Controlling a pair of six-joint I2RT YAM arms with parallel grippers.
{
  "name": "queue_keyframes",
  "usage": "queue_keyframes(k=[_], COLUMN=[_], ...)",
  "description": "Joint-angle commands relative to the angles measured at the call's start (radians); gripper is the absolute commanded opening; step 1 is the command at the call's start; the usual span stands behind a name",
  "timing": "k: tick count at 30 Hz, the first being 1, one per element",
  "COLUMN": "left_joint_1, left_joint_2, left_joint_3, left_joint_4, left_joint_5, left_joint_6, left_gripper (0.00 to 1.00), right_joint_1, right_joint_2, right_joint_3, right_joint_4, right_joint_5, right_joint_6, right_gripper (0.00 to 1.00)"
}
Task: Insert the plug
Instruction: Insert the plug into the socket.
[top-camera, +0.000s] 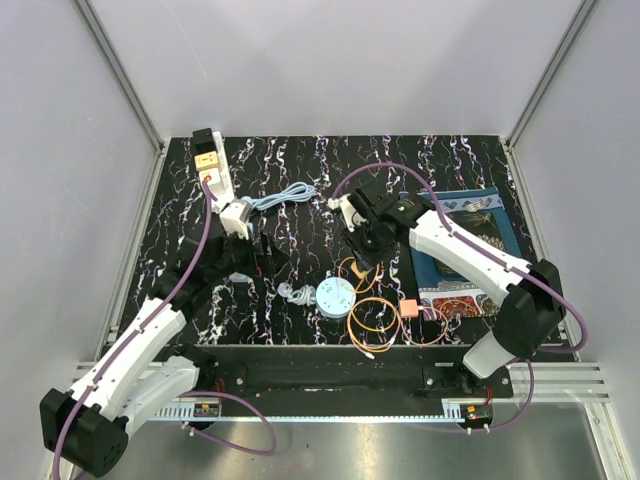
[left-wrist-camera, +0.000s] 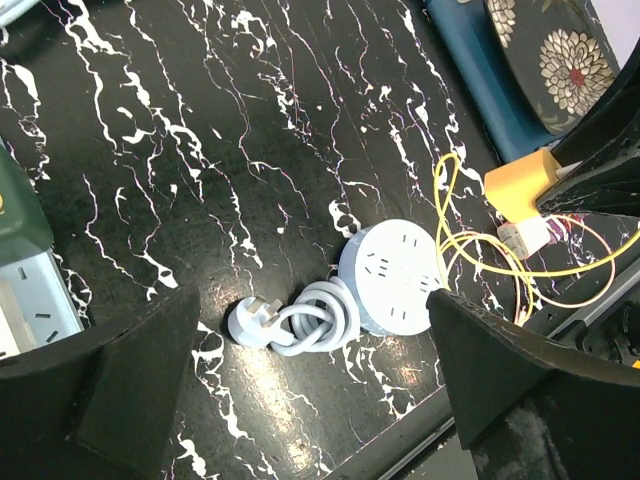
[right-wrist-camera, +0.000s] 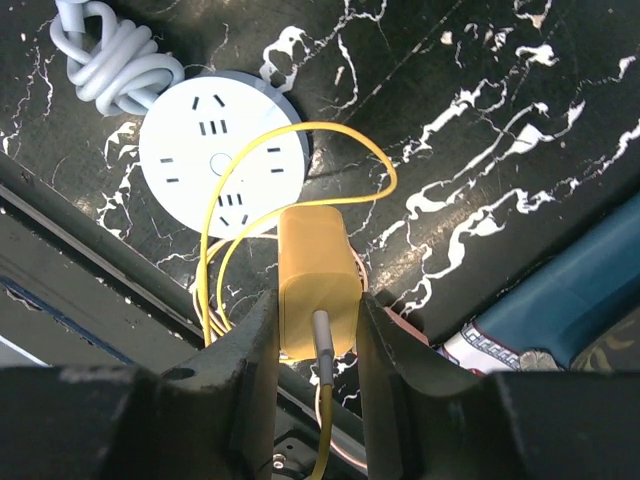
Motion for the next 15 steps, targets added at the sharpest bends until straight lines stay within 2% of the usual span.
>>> queue_keyframes(k=[1, 7, 15], left_joint_1=[-0.017, -0.046, -0.054], left_joint_2=[-0.026, -0.061, -0.102], left_joint_3=[-0.019, -0.057, -0.096], left_joint_4=[0.034, 0.053, 0.053], left_joint_5=[0.007, -0.009, -0.043], left_joint_6=[-0.025, -0.056, -0.076], left_gripper=[0.99, 0.99, 0.99], right_joint_1=[0.027, 0.066, 0.104], right_joint_2=[0.026, 0.065, 0.135], right_joint_3=[0.025, -0.016, 0.002], right_joint_4=[0.049, 0.099, 0.107], right_joint_5=[-0.037, -0.056, 0.005], right_joint_6=[-0.023, 0.006, 0.041], right_gripper=[0.0, 0.0, 0.0])
